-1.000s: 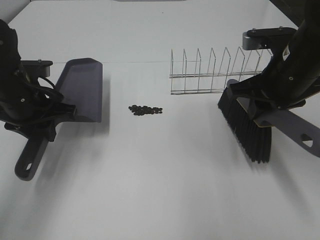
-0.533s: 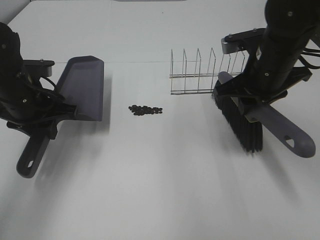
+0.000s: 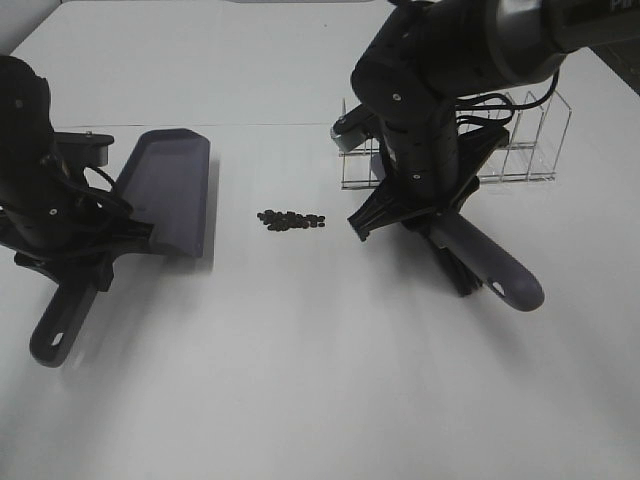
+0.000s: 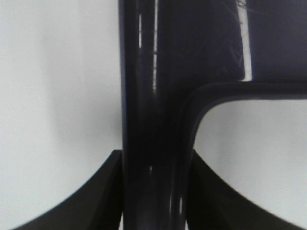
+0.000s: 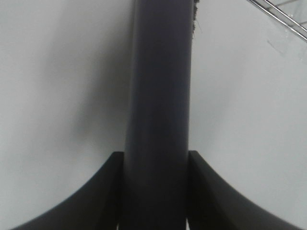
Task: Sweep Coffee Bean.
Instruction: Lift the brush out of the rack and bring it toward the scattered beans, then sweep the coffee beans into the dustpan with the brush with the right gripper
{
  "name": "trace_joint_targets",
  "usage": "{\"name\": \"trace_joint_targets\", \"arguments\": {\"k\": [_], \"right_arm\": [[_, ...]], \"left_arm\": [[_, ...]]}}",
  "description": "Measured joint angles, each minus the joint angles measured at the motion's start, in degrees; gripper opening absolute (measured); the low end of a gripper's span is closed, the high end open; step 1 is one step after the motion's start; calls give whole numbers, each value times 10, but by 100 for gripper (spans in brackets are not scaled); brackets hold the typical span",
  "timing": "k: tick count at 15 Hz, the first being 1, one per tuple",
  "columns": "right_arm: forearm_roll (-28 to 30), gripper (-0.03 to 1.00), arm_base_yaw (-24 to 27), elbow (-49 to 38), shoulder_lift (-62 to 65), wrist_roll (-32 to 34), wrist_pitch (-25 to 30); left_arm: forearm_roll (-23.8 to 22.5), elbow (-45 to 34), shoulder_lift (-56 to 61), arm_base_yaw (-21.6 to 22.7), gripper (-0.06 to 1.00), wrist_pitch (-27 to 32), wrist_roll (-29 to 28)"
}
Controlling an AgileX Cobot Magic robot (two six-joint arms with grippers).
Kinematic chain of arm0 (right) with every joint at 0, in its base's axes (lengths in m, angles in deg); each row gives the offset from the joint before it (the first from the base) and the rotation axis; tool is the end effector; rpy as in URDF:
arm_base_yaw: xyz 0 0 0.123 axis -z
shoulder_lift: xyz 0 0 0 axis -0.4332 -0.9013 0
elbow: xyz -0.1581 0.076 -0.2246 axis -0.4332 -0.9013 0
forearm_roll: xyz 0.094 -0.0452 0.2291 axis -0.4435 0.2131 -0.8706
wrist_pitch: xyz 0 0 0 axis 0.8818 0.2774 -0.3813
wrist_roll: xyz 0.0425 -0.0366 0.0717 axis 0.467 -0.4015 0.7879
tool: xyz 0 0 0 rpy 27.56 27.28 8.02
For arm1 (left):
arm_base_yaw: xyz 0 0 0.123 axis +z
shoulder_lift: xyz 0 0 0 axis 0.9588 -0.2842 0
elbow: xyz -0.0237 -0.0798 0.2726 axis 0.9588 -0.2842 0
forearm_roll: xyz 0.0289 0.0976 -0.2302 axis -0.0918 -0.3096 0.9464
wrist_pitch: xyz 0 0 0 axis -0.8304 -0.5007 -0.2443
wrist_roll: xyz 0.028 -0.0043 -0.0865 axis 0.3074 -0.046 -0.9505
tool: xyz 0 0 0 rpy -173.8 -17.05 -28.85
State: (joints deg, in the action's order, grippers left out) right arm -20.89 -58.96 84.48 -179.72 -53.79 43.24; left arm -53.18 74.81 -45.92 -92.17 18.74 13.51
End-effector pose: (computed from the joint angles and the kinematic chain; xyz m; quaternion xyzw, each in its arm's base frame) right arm 0.3538 0.1877 0.1408 -0.2054 0.9555 -0.1831 0.1066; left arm 0.3293 -0.1067 0.1295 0.0227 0.9985 0.0095 0.0491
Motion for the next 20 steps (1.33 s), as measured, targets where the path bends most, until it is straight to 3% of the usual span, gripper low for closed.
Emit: {"name": "trace_joint_targets", "arguments": {"k": [3, 7, 12, 20], "right_arm": [[0, 29, -3, 3, -7, 1, -8], [-23, 29, -3, 3, -8, 1, -34], [-85, 29, -3, 3, -28, -21, -86], [-169, 29, -11, 34, -47, -81, -121]], "left_arm": [[2, 48, -41, 0, 33, 25, 23], [40, 133, -101, 0, 33, 88, 83], [40, 139, -113, 0, 33, 100, 91], [40, 139, -114, 0, 33, 121, 112]]}}
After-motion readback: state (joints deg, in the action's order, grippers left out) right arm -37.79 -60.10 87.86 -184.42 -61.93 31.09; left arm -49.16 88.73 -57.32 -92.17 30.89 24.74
